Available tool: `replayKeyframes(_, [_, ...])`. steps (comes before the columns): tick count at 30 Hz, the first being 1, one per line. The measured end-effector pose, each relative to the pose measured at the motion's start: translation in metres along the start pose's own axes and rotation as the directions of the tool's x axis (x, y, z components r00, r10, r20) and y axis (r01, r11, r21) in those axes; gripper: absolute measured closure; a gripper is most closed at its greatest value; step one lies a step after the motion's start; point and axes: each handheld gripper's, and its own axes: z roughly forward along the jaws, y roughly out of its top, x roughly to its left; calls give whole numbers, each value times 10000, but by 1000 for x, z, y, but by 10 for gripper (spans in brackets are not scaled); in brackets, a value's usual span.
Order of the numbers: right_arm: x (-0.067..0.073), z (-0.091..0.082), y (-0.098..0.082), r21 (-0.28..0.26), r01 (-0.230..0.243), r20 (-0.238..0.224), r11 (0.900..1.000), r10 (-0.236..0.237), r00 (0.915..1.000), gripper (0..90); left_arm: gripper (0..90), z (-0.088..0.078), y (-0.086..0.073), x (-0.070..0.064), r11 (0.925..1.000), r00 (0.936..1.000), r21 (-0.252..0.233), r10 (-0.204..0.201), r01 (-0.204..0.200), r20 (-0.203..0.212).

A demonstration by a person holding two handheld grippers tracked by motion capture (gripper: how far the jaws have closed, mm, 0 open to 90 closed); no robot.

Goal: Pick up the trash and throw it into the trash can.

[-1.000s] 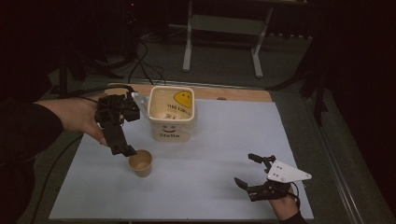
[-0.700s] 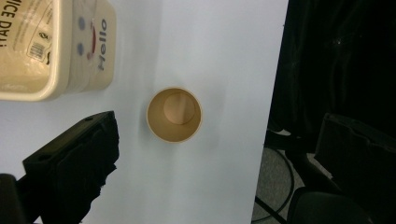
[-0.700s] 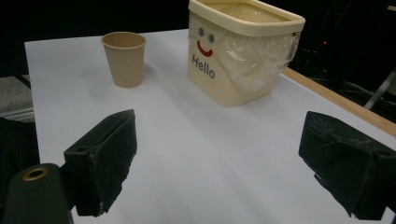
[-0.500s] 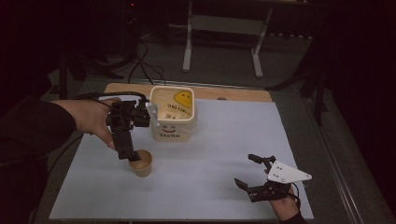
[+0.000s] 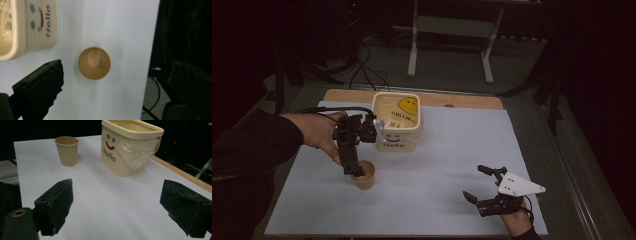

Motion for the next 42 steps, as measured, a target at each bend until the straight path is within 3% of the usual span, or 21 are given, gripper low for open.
replayKeyframes(14, [1,2,0,133,45,-109,9999,-44,9999,113,6,47,-4,11,9964,9988,722,-467,453,174])
replayKeyframes(28, [1,3,0,175,101,-132,9998,-99,9999,113,6,89,-20,21,9939,9957,624,-916,904,168])
replayKeyframes(42, [1,2,0,168,97,-141,9998,-95,9999,113,6,120,-22,31,9878,9934,1056,-1146,1143,-35])
